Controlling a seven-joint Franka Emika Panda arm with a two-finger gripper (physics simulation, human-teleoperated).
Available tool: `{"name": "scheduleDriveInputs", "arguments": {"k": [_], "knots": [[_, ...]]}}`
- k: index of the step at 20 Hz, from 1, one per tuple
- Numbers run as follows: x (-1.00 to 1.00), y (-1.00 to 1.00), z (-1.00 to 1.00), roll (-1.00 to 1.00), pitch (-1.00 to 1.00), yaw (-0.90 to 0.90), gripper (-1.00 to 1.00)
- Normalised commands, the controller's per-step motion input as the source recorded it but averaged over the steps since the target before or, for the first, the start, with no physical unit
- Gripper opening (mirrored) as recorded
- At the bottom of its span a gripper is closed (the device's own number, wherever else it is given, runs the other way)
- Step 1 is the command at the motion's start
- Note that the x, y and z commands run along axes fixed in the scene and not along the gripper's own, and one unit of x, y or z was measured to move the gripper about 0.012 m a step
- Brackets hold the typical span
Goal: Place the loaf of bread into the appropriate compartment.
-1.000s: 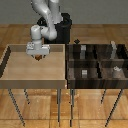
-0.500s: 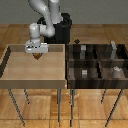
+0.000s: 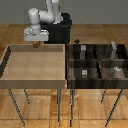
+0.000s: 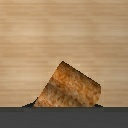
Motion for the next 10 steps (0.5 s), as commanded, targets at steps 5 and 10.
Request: {"name": "scheduleDriveInputs", "arguments": {"k": [5, 10], "knots": [[0.0, 0.2, 0.4, 0.0, 0.0, 0.0, -1.0], [0.0, 1.0, 0.0, 0.0, 0.0, 0.0, -1.0]]}}
